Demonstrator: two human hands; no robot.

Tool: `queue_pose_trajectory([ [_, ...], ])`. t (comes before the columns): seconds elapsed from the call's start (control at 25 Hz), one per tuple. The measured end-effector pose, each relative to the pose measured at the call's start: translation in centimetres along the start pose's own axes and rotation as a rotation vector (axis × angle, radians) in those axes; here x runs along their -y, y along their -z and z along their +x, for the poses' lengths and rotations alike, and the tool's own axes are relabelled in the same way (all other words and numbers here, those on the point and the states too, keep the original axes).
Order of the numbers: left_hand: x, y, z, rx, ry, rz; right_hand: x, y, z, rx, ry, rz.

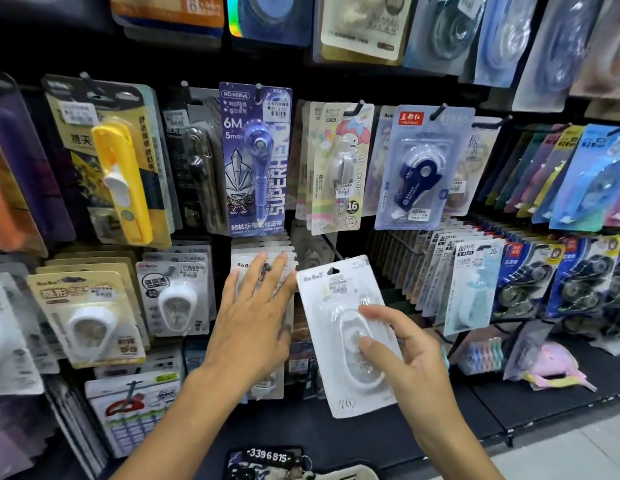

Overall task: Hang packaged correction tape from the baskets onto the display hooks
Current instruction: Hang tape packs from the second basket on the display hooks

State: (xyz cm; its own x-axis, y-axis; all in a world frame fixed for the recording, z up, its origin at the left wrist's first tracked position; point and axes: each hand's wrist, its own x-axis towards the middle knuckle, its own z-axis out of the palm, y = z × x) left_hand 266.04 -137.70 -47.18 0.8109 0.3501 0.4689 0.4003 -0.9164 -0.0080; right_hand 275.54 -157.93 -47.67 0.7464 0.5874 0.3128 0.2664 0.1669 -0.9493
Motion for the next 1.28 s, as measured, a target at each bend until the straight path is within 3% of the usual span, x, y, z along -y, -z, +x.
queue_pose_trajectory([
  [0.12, 0.0, -0.2, 0.0, 0.01, -0.004, 0.013, -0.5, -0.1, 1.3, -0.112, -0.007, -0.092],
  [0.24, 0.1, -0.4, 0.2, 0.017, -0.004, 0.022, -1.4, -0.2, 3.3, -0.111, -0.072, -0.141],
  [0.36, 0.1, -0.4, 0.0, 0.016, 0.003, 0.03, -2.7, -1.0, 5.6, -0.023, -0.058, -0.276],
  [0.52, -0.2, 0.3, -0.3, -0.003, -0.035, 0.043, -4.0, -1.6, 8.5, 0.262, -0.13, -0.585],
  [0.64, -0.6, -2.0, -4.1, -0.115, -0.035, -0.093, -7.8, -2.0, 5.6, 0.244, -0.205, -0.558],
  [0.72, -1.5, -6.2, -9.7, 0.069, 0.071, -0.222, -13.4, -1.9, 0.0, 0.337, -0.338, -0.544],
  [0.84, -3.5, -12.9, -18.0, 0.621, 0.127, -0.251, -21.2, -0.4, -8.0, 0.757, -0.641, -0.914],
  [0.92, -4.4, -16.1, -21.0, 0.889, 0.081, -0.335, -24.0, 1.4, -10.8, 0.949, -0.663, -1.179],
  [1.0, -4.3, -18.4, -22.6, 1.09, 0.089, -0.434, -25.3, 2.2, -12.0, 1.034, -0.655, -1.24],
  [1.04, -3.8, -19.2, -23.0, 1.116, 0.137, -0.454, -25.5, 2.0, -12.6, 1.07, -0.645, -1.226],
  [1.12, -1.7, -20.2, -22.9, 0.967, 0.429, -0.549, -25.7, 0.5, -13.8, 1.102, -0.537, -1.199],
  [1.2, 1.6, -20.2, -22.1, 0.668, 0.828, -0.734, -25.9, -2.2, -15.0, 1.117, -0.359, -1.193],
  [1.28, 4.4, -19.2, -21.4, 0.422, 1.044, -0.883, -26.4, -5.2, -15.9, 1.146, -0.24, -1.133],
])
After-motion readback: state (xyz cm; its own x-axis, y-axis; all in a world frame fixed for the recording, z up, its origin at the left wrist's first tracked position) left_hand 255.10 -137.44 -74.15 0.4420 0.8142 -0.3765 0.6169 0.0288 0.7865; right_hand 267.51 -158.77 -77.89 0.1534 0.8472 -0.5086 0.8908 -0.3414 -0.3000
